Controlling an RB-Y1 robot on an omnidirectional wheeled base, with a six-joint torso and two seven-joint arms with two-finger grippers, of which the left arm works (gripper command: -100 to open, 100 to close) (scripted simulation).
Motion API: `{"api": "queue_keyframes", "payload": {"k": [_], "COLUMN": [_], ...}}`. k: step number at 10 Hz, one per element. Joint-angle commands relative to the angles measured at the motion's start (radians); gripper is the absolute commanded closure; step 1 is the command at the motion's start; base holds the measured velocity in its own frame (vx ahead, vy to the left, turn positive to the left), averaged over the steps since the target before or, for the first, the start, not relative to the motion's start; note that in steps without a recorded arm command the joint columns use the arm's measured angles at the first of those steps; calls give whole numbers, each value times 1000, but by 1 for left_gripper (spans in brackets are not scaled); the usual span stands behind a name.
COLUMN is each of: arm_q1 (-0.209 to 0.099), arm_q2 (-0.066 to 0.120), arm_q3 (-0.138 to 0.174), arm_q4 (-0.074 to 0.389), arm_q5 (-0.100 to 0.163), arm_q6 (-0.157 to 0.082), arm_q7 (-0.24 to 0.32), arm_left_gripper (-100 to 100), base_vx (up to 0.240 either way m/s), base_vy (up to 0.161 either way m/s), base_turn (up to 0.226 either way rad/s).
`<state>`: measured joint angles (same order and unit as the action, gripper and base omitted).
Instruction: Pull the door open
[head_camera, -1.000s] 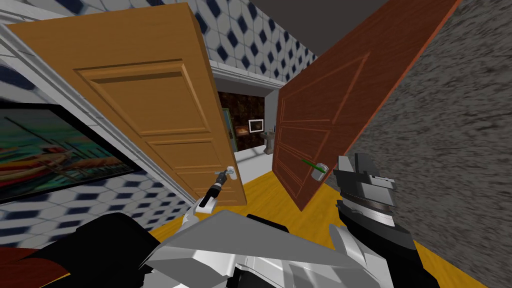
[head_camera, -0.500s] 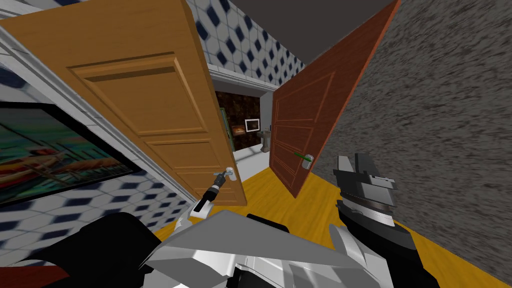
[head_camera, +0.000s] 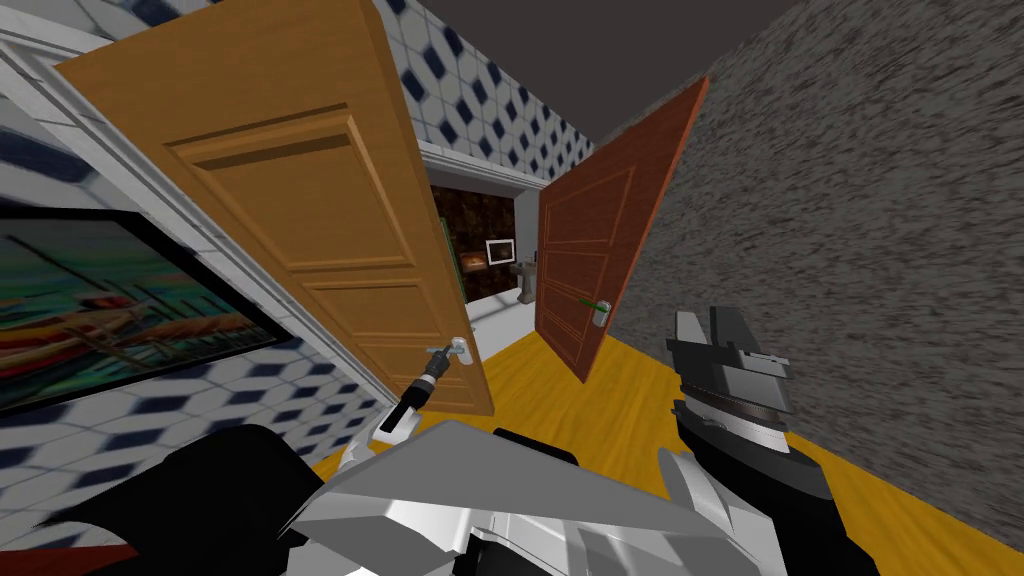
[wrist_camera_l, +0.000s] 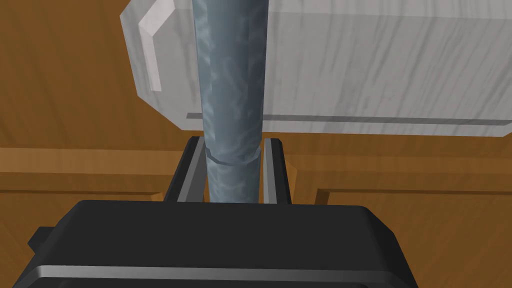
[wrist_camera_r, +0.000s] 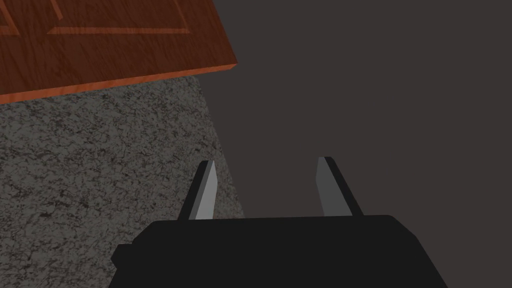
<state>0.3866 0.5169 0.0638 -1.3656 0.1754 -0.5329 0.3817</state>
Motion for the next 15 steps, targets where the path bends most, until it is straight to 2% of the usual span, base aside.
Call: {"api": "queue_keyframes", "payload": {"k": [1,7,8,15], "arm_q1": [16,89,79,121], "arm_q2": [13,76,69,120], "arm_q3": [-4,-25,-27,-50], "arm_q4": [-2,-4,-6,18], "arm_q5": [1,6,4,1], "arm_q6": [-21,-115,-102,-193], "arm_q7": [11,59,55,95], "arm_left_gripper": [100,100,100,100], "base_vx": [-223,-207,-94,-191], "base_vy": [66,44,12,56], "base_turn": [-154,-140,-34,-135]}}
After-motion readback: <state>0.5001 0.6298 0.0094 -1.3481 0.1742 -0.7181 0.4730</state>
